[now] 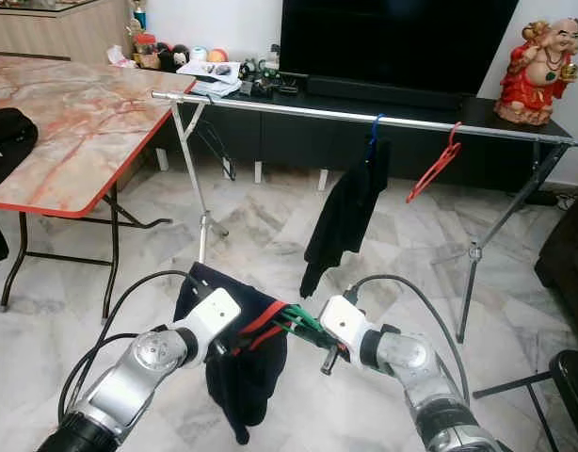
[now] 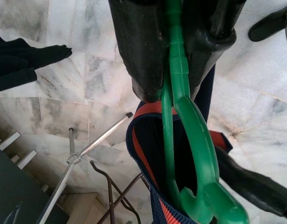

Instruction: Hang hanger

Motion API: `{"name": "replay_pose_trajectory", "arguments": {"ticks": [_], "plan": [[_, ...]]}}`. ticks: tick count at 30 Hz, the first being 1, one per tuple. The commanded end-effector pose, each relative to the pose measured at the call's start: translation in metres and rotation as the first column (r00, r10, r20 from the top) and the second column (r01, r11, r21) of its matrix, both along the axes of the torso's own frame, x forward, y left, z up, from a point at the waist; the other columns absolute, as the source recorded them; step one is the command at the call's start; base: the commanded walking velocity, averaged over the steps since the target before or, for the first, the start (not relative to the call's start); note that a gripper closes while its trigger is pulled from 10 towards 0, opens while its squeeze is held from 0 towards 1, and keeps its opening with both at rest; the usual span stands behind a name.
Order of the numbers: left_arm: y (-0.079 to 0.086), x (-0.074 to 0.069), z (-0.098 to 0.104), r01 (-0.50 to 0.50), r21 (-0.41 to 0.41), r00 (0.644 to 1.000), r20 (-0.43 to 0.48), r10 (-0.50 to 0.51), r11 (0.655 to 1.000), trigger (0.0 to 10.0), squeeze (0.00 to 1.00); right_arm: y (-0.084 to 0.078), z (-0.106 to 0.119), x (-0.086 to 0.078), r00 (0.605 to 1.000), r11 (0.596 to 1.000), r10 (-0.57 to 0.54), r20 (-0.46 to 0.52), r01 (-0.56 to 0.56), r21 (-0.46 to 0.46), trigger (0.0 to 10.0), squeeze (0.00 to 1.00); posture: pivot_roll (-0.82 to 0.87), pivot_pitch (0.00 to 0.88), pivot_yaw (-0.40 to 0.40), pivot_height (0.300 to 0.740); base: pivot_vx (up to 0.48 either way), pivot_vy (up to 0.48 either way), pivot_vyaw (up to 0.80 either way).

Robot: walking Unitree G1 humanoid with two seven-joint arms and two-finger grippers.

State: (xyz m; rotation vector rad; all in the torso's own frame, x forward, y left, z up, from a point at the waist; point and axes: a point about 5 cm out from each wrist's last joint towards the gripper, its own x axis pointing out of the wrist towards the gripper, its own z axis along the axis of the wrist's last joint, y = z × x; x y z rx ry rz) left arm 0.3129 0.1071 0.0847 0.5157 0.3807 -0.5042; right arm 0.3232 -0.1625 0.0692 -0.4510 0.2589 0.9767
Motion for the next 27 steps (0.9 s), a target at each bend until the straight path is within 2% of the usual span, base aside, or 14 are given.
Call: {"name": "replay_pose_trajectory", "arguments": {"ticks": [1, 8, 10, 13, 17, 22, 23, 24, 25, 26, 27], "plan": [[0.005, 0.007, 0.0, -0.091, 0.016, 0.996, 0.015, 0.09, 0.996, 10.0, 0.0, 0.0, 0.01, 0.006, 0.999, 0.999, -0.014, 0.043, 0.012, 0.031, 0.0, 0.0, 0.04, 0.027, -0.085, 0.74, 0.0, 0.0, 0.0], [0.003, 0.01, 0.001, -0.137, -0.025, 0.99, 0.028, 0.138, 0.99, 10.0, 0.0, 0.001, 0.009, 0.005, 0.999, 0.999, -0.013, 0.039, 0.012, 0.034, 0.0, 0.0, 0.04, 0.027, -0.085, 0.74, 0.0, 0.0, 0.0], [-0.001, 0.01, 0.002, -0.121, -0.065, 0.992, 0.025, 0.123, 0.991, 10.0, 0.0, 0.001, 0.009, 0.005, 0.999, 0.999, -0.011, 0.037, 0.01, 0.034, 0.0, 0.0, 0.04, 0.026, -0.086, 0.74, 0.0, 0.0, 0.0], [-0.012, 0.007, 0.007, -0.037, -0.129, 0.999, 0.024, 0.041, 0.991, 10.0, 0.0, 0.001, 0.009, 0.005, 0.999, 0.999, -0.012, 0.035, 0.01, 0.034, 0.0, 0.0, 0.05, 0.027, -0.087, 0.74, 0.0, 0.0, 0.0], [-0.019, 0.003, 0.003, 0.027, -0.119, 1.0, -0.003, -0.027, 0.993, 10.0, 0.0, 0.003, 0.009, 0.006, 0.999, 0.999, -0.008, 0.035, 0.007, 0.035, 0.0, 0.0, 0.05, 0.027, -0.087, 0.74, 0.0, 0.0, 0.0], [-0.018, 0.004, 0.003, 0.019, -0.128, 1.0, -0.006, -0.02, 0.992, 10.0, 0.0, 0.003, 0.008, 0.005, 1.0, 0.999, -0.007, 0.03, 0.005, 0.038, 0.0, 0.0, 0.05, 0.025, -0.088, 0.74, 0.0, 0.0, 0.0], [-0.017, 0.005, 0.003, 0.01, -0.124, 1.0, 0.002, -0.01, 0.992, 7.1, 0.0, 0.003, 0.008, 0.005, 1.0, 0.999, -0.006, 0.027, 0.004, 0.041, 0.0, 0.0, 0.05, 0.024, -0.088, 0.74, 0.0, 0.0, 0.0], [-0.016, 0.006, 0.003, -0.007, -0.126, 1.0, 0.004, 0.008, 0.992, 3.8, 0.0, 0.003, 0.008, 0.005, 1.0, 0.999, -0.003, 0.026, 0.002, 0.04, 0.0, 0.0, 0.05, 0.024, -0.088, 0.74, 0.0, 0.0, 0.0], [-0.015, 0.006, 0.003, -0.019, -0.127, 1.0, 0.006, 0.02, 0.992, 3.8, 0.0, 0.003, 0.007, 0.004, 1.0, 0.999, -0.002, 0.024, 0.001, 0.04, 0.0, 0.0, 0.05, 0.024, -0.088, 0.74, 0.0, 0.0, 0.0], [-0.014, 0.007, 0.002, -0.033, -0.127, 0.999, 0.005, 0.034, 0.991, 0.0, 0.0, 0.004, 0.007, 0.004, 1.0, 0.999, 0.0, 0.024, -0.001, 0.04, 0.0, 0.0, 0.05, 0.024, -0.088, 0.74, 0.0, 0.0, 0.0], [-0.014, 0.007, 0.002, -0.04, -0.124, 0.999, 0.004, 0.041, 0.991, 0.0, 0.0, 0.004, 0.007, 0.004, 1.0, 0.999, 0.0, 0.024, -0.001, 0.04, 0.0, 0.0, 0.04, 0.024, -0.088, 0.74, 0.0, 0.0, 0.0]]}}
